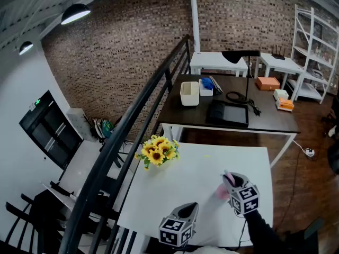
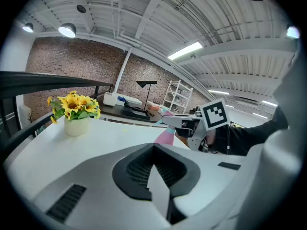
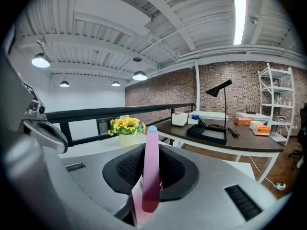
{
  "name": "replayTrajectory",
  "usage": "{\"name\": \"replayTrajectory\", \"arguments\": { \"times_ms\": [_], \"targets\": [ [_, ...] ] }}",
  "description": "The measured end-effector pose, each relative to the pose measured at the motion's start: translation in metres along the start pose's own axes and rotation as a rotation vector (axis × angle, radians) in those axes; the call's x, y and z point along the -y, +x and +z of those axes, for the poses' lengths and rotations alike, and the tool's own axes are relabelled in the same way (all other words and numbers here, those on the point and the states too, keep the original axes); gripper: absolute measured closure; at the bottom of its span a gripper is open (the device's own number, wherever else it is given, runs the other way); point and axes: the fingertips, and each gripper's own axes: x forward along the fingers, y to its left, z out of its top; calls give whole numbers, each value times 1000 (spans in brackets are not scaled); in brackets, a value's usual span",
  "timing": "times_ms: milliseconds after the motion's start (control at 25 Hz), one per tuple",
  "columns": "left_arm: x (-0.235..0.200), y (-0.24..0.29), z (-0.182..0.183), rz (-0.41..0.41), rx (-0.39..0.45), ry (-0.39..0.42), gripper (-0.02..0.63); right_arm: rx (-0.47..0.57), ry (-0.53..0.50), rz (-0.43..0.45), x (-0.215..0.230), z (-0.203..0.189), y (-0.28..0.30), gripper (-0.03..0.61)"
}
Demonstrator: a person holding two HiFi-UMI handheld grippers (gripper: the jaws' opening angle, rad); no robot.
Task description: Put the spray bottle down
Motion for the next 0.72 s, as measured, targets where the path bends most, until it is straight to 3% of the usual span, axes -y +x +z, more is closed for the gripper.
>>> {"name": "replayTrajectory", "arguments": {
  "times_ms": [240, 720],
  "targets": [
    [-10, 1, -3, -1, -7, -7, 604, -69, -30, -21, 0, -15, 28, 532],
    [-15, 5, -3, 2, -5, -19, 604, -15, 23, -33, 4, -11, 35, 531]
  ]
}}
